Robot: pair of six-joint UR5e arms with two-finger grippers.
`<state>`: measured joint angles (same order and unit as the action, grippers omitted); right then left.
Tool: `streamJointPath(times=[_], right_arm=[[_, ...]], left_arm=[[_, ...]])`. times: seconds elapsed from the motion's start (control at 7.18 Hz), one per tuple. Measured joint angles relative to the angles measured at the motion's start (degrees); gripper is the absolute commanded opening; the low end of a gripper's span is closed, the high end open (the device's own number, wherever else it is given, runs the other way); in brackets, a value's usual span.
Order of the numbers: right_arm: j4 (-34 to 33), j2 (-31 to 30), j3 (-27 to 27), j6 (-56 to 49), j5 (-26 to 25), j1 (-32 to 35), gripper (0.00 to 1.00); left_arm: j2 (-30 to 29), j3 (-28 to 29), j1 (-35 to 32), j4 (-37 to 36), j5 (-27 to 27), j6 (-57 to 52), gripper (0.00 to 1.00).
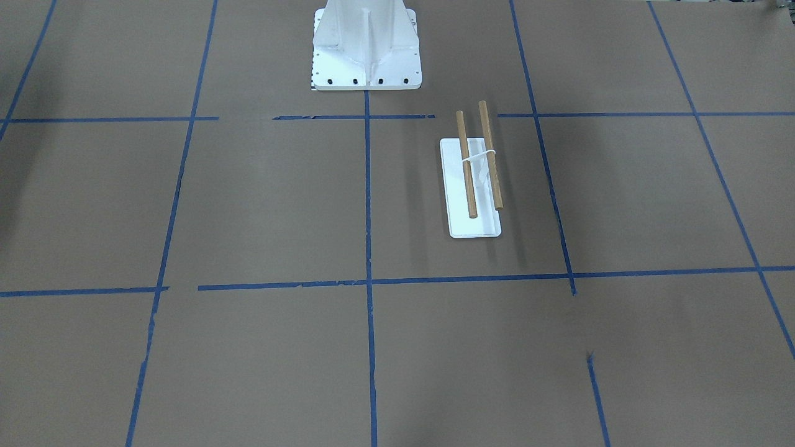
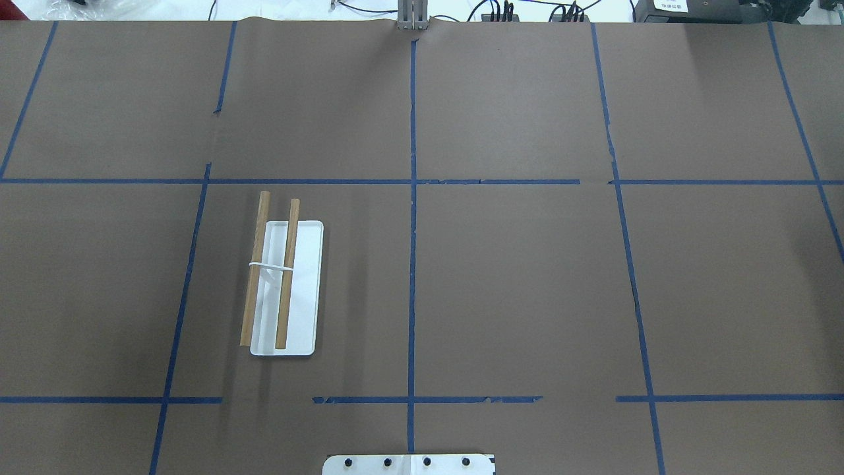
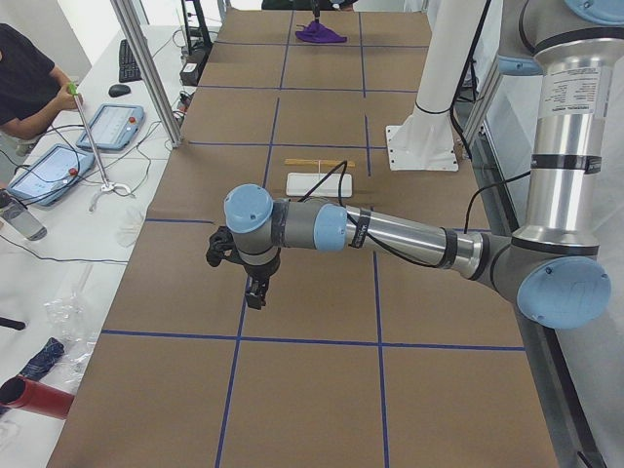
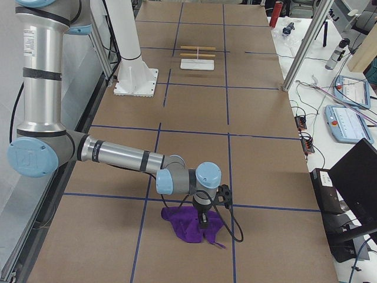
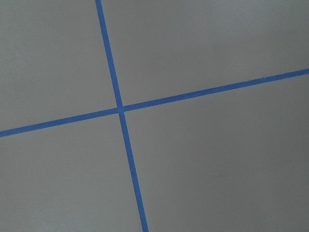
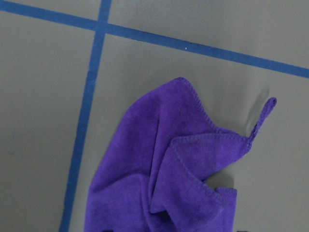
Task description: Hang towel on rack
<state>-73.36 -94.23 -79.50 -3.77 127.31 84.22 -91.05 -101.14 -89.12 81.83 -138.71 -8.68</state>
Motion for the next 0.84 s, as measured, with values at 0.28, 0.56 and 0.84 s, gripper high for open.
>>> streamJointPath(times=[0.28,0.56,0.84], right_arm=[[4.31,1.47,5.72,3.52,-0.04,-0.01,0.51],[5.32,3.31,9.17,5.42,-0.01,-0.06,0.00],[5.48,4.17,9.71,7.20,0.25,-0.03,0.00]], left_arm=[[-0.05,-0.08,0.00,0.53,-0.16,0.05,1.00],[-0.14,-0.26,0.00,0.68,-0.18,0.01,1.00],[-0.17,-0.56,0.00,0.73,-0.16,-0.04,1.00]])
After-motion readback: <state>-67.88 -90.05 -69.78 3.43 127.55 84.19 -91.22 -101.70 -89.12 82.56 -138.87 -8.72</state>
